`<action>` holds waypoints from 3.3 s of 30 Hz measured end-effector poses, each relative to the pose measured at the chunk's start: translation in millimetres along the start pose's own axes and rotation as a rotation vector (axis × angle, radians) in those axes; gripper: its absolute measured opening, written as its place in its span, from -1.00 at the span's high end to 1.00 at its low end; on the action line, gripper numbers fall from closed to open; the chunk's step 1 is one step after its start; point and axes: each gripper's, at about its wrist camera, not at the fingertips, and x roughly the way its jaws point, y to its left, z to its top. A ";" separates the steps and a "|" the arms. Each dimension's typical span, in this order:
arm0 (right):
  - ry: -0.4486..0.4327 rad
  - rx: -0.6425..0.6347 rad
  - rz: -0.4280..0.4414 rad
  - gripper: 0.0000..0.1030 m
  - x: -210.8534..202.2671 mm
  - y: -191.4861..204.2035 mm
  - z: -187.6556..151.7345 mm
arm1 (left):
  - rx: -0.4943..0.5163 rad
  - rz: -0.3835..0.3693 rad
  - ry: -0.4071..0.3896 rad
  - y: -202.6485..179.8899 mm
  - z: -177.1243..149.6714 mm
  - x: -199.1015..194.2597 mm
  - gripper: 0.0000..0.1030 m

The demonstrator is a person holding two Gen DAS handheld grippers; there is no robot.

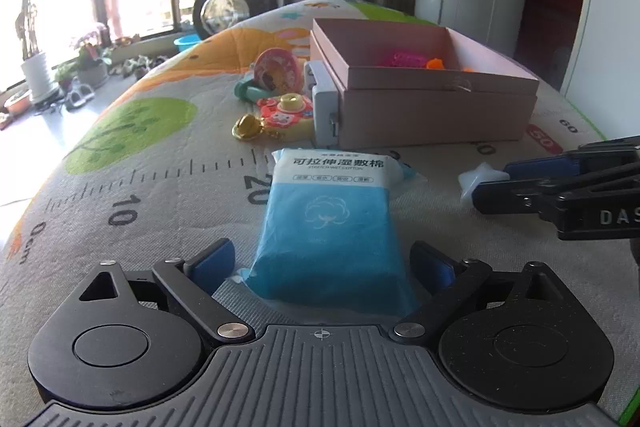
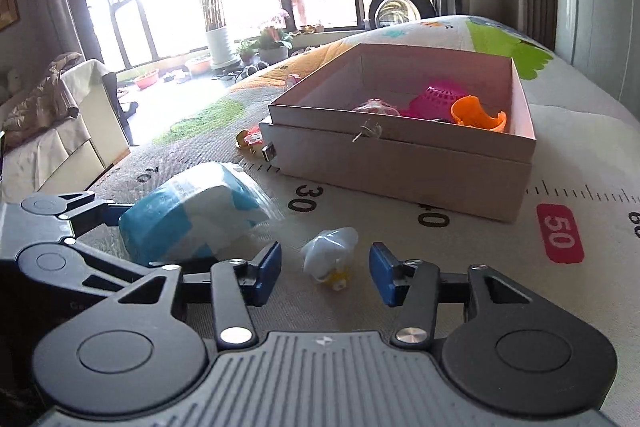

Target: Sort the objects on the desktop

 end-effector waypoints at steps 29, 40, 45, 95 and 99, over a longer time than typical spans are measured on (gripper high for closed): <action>-0.030 -0.384 -0.165 0.23 -18.9 35.7 -22.1 | -0.032 -0.025 -0.004 3.0 -1.5 2.4 -1.00; -0.037 -0.439 -0.273 0.11 -8.0 39.3 -27.8 | -0.031 -0.025 -0.004 3.0 -1.5 2.8 -1.00; -0.030 -0.415 -0.314 0.44 -6.2 29.3 -22.0 | -0.032 -0.025 -0.004 3.0 -1.4 3.0 -1.00; 0.103 0.262 0.109 0.46 -16.9 -55.6 10.4 | -0.035 -0.028 -0.004 3.3 -1.0 4.1 -1.00; 0.066 0.307 0.034 0.25 -21.1 -74.4 6.2 | -0.035 -0.028 -0.004 3.3 -1.0 4.0 -1.00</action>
